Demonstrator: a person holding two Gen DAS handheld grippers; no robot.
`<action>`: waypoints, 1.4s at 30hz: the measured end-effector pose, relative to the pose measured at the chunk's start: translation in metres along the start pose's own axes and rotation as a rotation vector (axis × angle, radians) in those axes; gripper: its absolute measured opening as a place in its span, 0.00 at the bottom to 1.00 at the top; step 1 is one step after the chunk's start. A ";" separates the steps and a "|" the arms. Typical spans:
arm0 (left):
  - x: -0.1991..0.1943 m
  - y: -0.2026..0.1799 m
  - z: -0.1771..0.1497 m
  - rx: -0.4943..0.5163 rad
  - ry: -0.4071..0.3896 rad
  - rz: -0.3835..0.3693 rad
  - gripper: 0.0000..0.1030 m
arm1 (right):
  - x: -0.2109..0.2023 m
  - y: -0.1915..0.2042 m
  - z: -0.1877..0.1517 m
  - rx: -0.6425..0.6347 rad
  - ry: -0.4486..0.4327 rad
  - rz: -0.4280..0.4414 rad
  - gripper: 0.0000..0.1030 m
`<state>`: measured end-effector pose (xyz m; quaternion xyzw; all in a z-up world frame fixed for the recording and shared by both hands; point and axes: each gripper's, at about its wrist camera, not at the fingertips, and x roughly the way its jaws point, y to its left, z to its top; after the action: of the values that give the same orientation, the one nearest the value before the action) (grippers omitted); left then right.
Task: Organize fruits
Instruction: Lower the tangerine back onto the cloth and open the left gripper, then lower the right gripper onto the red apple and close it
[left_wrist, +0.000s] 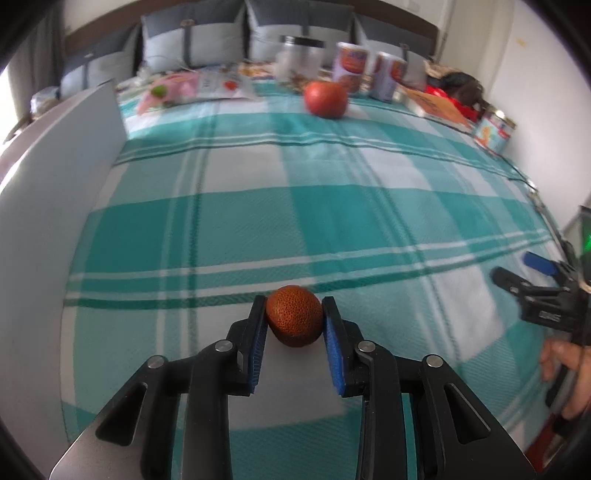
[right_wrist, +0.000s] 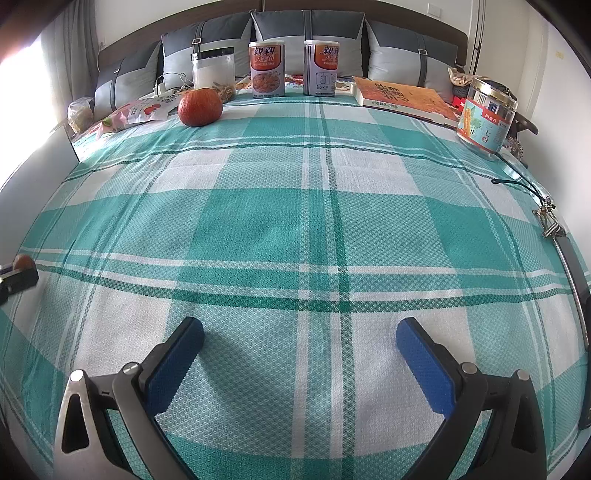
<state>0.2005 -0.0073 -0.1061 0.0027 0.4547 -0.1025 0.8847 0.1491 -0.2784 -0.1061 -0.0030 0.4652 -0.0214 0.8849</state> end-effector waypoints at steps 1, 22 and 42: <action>0.004 0.002 -0.001 -0.002 -0.009 0.025 0.58 | 0.000 0.000 0.000 0.000 0.000 0.000 1.00; 0.020 0.010 -0.004 -0.021 -0.016 0.144 0.97 | 0.016 0.015 0.116 0.240 -0.060 0.326 1.00; 0.020 0.010 -0.004 -0.021 -0.016 0.145 0.97 | 0.160 0.129 0.266 -0.069 0.048 0.167 0.68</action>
<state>0.2107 -0.0010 -0.1258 0.0256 0.4470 -0.0335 0.8935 0.4629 -0.1595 -0.0902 0.0059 0.4854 0.0687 0.8716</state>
